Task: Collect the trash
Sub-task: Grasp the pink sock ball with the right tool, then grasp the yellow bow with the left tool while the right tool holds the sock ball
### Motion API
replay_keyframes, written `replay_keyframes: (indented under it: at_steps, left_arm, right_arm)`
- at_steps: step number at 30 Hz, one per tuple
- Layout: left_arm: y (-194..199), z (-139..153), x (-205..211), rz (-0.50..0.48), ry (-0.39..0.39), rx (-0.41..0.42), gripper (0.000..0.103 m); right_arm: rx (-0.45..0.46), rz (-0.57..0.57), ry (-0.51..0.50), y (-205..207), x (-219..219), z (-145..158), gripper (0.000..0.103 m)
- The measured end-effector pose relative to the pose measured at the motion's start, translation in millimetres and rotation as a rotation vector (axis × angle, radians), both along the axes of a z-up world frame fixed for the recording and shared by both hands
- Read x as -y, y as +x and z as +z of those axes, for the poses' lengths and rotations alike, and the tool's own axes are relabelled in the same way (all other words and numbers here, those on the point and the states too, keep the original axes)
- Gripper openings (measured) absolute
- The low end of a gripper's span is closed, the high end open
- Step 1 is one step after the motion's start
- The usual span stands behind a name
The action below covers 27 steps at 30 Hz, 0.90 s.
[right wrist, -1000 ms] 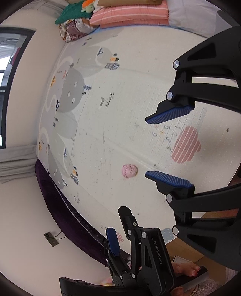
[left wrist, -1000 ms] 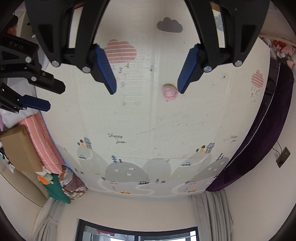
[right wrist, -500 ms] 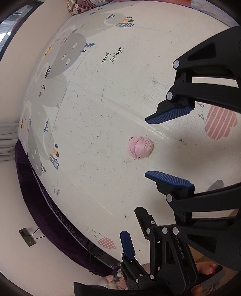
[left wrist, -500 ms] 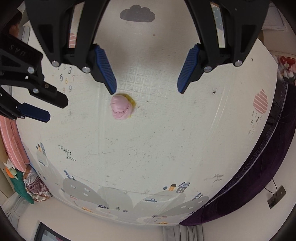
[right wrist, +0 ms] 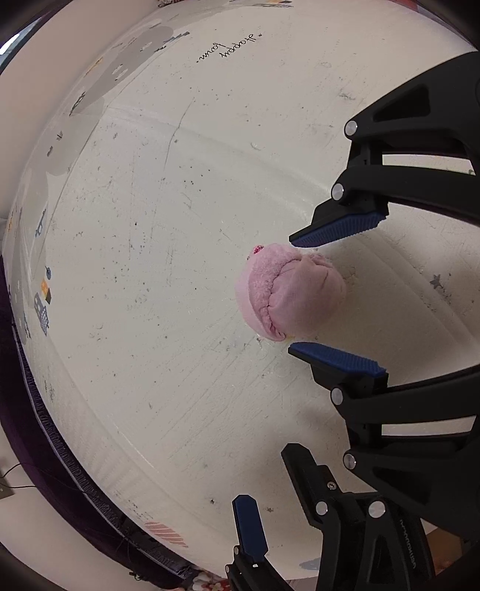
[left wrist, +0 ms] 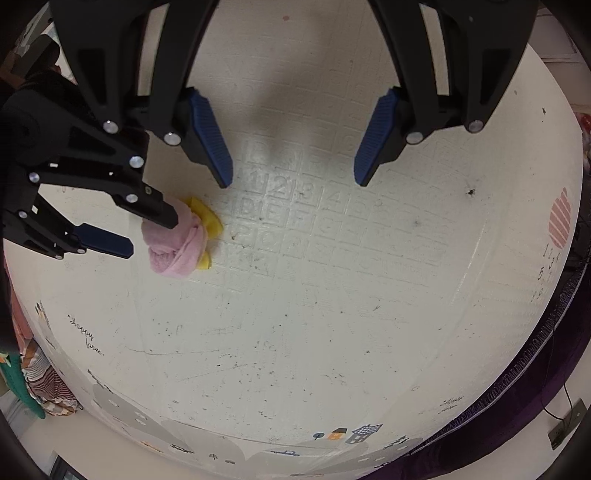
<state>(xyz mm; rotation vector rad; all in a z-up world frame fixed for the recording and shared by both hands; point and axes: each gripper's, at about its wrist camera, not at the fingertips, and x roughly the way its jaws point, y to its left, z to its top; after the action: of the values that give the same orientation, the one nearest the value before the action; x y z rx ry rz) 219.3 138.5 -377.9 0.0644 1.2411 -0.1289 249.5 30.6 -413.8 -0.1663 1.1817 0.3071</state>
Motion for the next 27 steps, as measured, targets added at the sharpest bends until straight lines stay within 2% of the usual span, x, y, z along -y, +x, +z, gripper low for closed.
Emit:
replay_keyframes:
  at_steps: [2, 4, 6, 14, 19, 27]
  left_arm:
    - [1, -5, -2, -0.006, 0.001, -0.002, 0.068]
    - [2, -9, -4, -0.009, -0.004, -0.006, 0.068]
    - [3, -11, -5, -0.008, -0.006, -0.009, 0.068]
    - [5, -6, 0, -0.024, -0.016, -0.001, 0.068]
    - [9, -3, 12, -0.047, -0.018, 0.005, 0.068]
    - [28, -9, 45, -0.102, -0.026, 0.016, 0.068]
  right_arm:
    - [-0.011, 0.005, -0.005, 2, -1, -8, 0.052]
    - [-0.029, 0.012, -0.006, 2, -2, -14, 0.045]
    - [-0.028, 0.016, -0.012, 2, -5, -15, 0.044]
    - [0.002, 0.006, -0.008, 3, -6, -3, 0.038]
    - [0.030, -0.038, -0.003, 8, 13, 12, 0.038]
    - [0.050, -0.116, -0.016, 16, 53, 17, 0.038]
